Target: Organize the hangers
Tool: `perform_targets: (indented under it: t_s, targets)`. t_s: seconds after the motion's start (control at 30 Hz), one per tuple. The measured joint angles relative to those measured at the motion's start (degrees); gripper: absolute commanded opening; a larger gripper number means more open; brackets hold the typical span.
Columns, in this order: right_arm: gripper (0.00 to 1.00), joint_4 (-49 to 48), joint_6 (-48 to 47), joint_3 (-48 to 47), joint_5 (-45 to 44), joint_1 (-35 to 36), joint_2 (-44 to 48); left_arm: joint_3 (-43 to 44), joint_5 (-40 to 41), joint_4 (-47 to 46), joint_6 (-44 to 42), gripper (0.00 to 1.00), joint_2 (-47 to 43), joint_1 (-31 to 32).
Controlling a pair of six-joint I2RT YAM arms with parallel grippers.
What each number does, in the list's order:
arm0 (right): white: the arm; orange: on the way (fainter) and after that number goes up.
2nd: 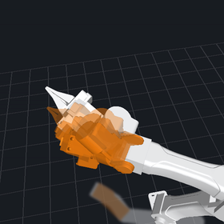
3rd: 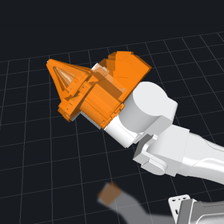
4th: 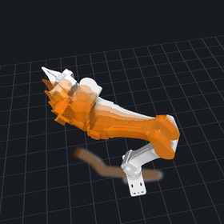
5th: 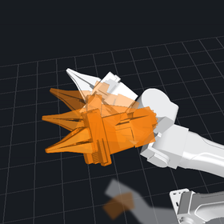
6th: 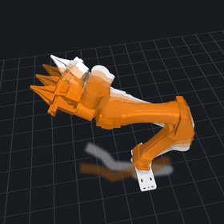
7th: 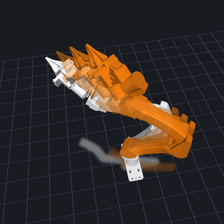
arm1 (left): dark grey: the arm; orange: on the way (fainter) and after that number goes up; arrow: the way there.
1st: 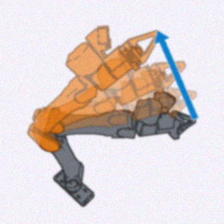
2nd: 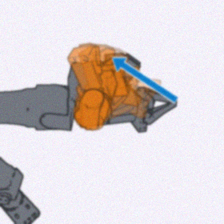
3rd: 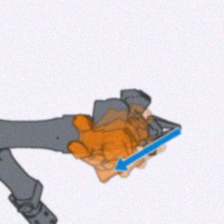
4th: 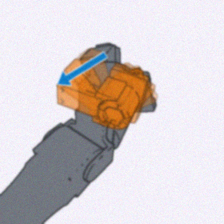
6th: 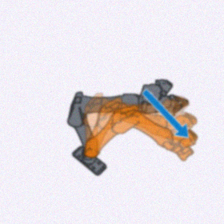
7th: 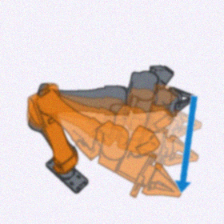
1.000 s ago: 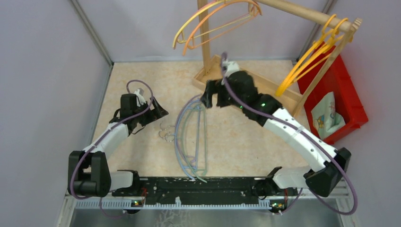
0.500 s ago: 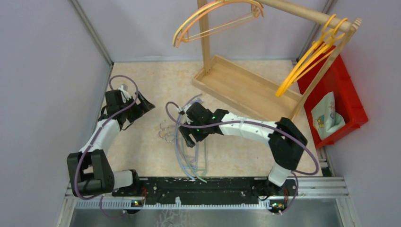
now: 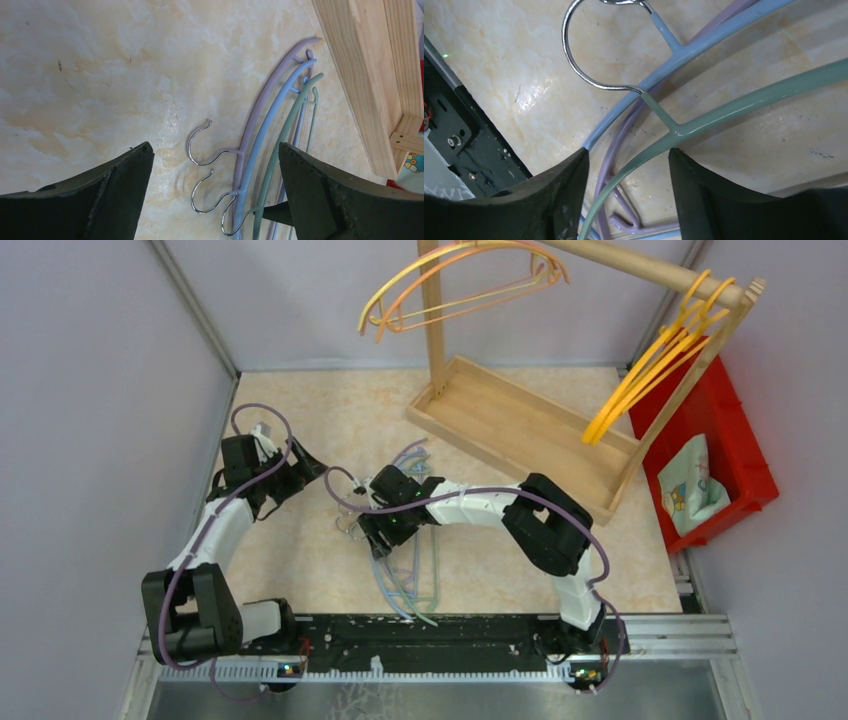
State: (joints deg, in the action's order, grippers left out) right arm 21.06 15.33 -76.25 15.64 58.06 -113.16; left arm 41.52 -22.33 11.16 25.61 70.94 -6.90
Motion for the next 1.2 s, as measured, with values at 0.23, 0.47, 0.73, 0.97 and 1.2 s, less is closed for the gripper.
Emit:
perform_targets:
  t_s: [0.23,0.47,0.73,0.97,1.2]
  targets:
    - [0.08,-1.4,0.9,0.1,1.3,0.0,-0.9,0.0,-0.2,0.0,-0.1,1.0,0.0,0.0]
    - [0.0,-1.3,5.1,0.0,1.9,0.3,-0.9,-0.7,-0.2,0.1,-0.2,1.0,-0.8,0.0]
    - [0.0,10.7,3.1,-1.0,-4.0,-0.1,6.3,-0.7,-0.4,0.1,0.0,1.0,-1.1,0.0]
    - [0.0,16.9,4.7,0.4,-10.4,-9.1,28.6,-0.7,-1.7,0.0,0.5,1.0,-2.0,0.0]
    - [0.0,12.0,11.1,-2.5,-21.1,-16.1,40.7,-0.7,-3.1,-0.7,1.2,1.0,-2.0,0.0]
